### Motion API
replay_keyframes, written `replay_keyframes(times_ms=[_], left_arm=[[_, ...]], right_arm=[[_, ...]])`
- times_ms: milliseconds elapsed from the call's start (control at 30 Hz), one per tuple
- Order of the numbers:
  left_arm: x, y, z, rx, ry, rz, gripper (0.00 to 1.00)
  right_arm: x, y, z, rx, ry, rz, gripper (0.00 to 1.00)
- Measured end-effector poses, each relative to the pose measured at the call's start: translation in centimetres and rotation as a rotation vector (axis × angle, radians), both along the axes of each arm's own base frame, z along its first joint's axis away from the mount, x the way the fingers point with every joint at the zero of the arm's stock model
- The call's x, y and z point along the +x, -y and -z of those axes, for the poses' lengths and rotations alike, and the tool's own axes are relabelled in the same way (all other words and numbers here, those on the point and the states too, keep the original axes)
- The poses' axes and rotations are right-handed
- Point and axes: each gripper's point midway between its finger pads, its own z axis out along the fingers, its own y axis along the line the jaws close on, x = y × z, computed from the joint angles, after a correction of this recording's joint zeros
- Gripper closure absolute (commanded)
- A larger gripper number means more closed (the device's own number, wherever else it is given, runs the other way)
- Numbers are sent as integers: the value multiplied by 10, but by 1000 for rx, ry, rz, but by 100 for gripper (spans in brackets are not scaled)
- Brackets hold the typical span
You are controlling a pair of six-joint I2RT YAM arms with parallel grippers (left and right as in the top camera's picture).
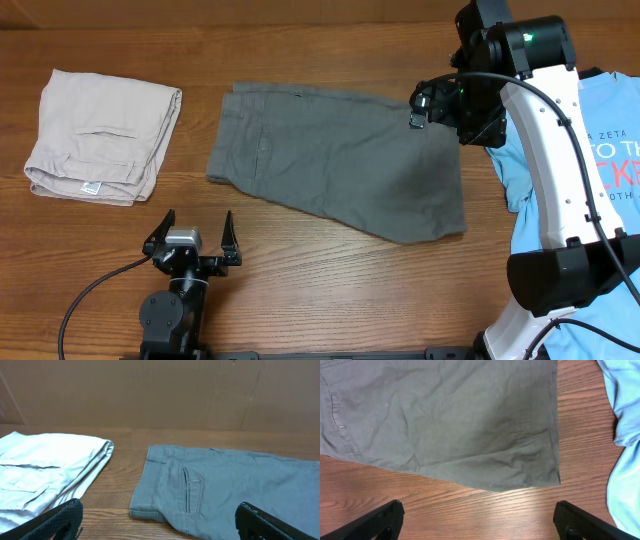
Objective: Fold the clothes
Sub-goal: 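Move the left gripper to the left edge of the grey shorts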
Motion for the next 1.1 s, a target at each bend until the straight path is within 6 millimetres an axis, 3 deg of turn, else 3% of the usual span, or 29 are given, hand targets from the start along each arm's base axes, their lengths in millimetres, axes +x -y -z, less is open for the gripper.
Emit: replay_keyframes(times_ms=[900, 967, 1100], left_arm=[[-4, 6, -1, -2, -32, 38, 0], [-8, 7, -15, -2, -43, 45, 0], [-19, 7, -93, -7, 50, 46, 0]], right_arm=[[7, 4, 0, -25, 32, 4, 0], [8, 4, 0, -25, 35, 4, 0], [10, 3, 0, -23, 44, 5, 0]])
